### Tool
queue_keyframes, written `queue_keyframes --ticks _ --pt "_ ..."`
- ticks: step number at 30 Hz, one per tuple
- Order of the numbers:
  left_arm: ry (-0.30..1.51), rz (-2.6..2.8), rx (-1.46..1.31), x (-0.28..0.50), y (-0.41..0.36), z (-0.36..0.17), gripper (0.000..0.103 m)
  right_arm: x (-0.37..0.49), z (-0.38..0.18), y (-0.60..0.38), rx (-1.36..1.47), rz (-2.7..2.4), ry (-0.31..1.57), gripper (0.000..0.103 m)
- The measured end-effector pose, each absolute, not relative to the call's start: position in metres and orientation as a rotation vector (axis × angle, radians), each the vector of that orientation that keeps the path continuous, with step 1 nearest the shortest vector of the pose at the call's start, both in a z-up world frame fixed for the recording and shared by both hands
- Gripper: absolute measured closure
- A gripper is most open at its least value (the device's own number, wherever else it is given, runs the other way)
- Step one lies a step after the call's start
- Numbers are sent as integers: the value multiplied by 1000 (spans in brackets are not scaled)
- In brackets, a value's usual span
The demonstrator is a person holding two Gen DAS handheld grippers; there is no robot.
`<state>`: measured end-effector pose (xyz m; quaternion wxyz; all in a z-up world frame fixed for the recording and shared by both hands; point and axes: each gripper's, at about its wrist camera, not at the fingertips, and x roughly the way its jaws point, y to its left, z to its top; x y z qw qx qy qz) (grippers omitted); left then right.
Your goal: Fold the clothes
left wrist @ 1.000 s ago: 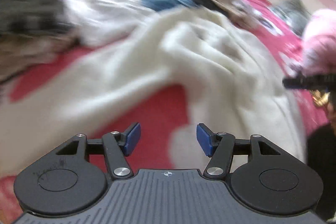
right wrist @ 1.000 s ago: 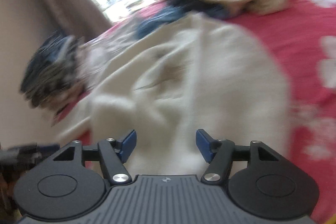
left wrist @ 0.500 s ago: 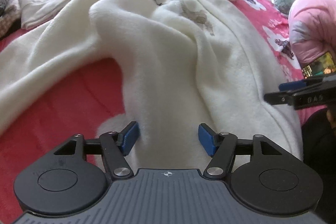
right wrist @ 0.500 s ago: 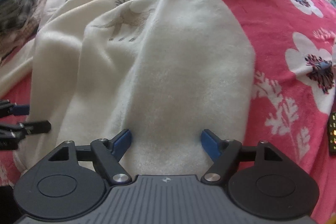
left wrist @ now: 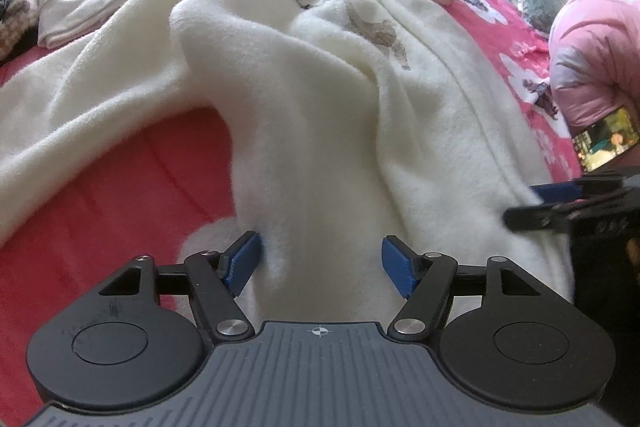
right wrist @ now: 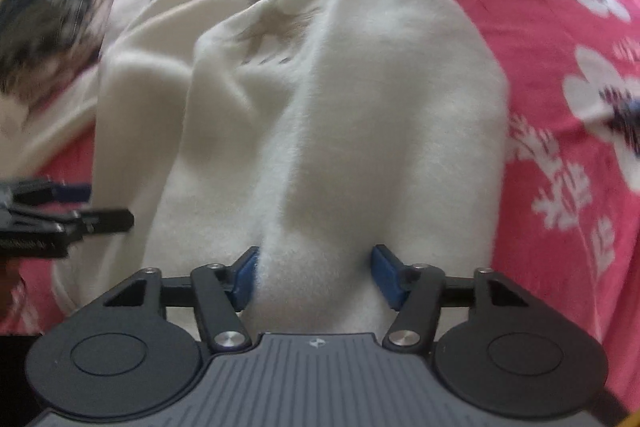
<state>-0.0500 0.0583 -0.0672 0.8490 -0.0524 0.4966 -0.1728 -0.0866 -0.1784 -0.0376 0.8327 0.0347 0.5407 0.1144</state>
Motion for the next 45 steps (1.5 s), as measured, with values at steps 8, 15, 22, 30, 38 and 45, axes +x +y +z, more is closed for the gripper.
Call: queue_keyframes --ticks 8,15,22,30,38,45 --pt "1044 -333 9 -50 44 -62 36 -104 -30 -198 237 191 1079 72" --pt "1050 -314 27 -51 41 -65 36 -111 -17 -206 263 189 1024 83" --pt "1053 -317 22 -49 43 -68 35 -107 -16 -224 317 147 1005 86" --pt "1040 -314 -4 -50 44 -74 31 -96 -19 -206 228 142 1028 85" --pt "1045 -321 -31 -47 49 -75 31 -95 -8 -252 467 97 982 94" --pt "1048 -308 -33 -47 48 -74 31 -91 -14 -220 313 147 1048 77"
